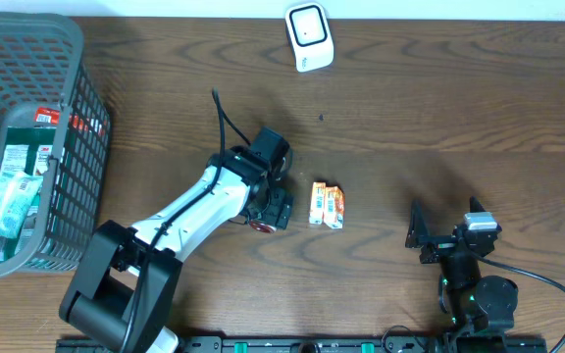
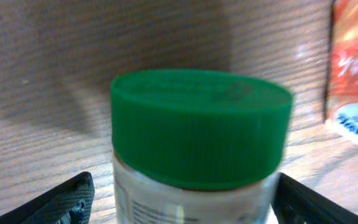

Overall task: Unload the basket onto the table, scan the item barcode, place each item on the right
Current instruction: 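Carry the green-lidded jar out and set it beside the orange packs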

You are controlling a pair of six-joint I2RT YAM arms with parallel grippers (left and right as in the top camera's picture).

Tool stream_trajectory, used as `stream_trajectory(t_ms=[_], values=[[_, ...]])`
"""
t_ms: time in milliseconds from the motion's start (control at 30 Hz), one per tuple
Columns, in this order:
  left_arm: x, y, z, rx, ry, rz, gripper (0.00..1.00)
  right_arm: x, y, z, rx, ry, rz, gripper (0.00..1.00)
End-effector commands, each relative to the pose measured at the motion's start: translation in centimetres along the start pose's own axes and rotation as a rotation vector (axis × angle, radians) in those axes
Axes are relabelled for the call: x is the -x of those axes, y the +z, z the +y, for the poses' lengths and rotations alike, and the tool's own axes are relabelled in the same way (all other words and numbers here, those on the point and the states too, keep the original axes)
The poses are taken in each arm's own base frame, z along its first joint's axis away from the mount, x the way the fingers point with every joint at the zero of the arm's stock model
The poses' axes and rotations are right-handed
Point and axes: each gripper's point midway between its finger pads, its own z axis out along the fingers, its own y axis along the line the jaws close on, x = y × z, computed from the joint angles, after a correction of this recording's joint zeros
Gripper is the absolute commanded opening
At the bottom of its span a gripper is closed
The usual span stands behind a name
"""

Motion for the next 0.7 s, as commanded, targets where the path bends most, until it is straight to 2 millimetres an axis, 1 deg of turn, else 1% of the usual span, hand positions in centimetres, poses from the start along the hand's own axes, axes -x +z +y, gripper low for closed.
stream_trajectory(t_ms=[0, 33, 167, 267, 467, 533, 633, 667], values=[[-0.5, 0.5, 0.9, 0.055, 0.008, 0.009, 0.84, -0.1, 0.0, 0.3, 0.014, -0.012, 0.004, 0.99], [-0.5, 0.5, 0.9, 0.055, 0.008, 0.01, 0.81, -0.1, 0.0, 0.3, 0.014, -0.012, 0.004, 0.99], [-0.5, 0.5, 1.0, 0.059, 0.006, 0.009, 0.8, -0.1, 0.0, 0.3, 0.014, -0.012, 0.004, 0.99], [-0.4, 0.6, 0.9, 0.057, -0.013, 0.006, 0.74, -0.1, 0.0, 0.3, 0.014, -0.012, 0.004, 0.99], [-1.3, 0.4, -0.3, -0.014, -0.116, 0.044, 0.73, -0.1, 0.0, 0.3, 0.014, -0.012, 0.004, 0.99], [-1.3, 0.2, -1.4, -0.075, -0.144, 0.053, 0.73, -0.1, 0.0, 0.3, 0.014, -0.012, 0.004, 0.99], [-1.0, -0.3, -4.2, -0.227, -0.167, 0.061, 0.73, -0.1, 0.0, 0.3, 0.014, -0.012, 0.004, 0.99], [-0.8, -0.4, -4.8, -0.253, -0.167, 0.059, 0.73, -0.1, 0.0, 0.3, 0.014, -0.012, 0.004, 0.99]])
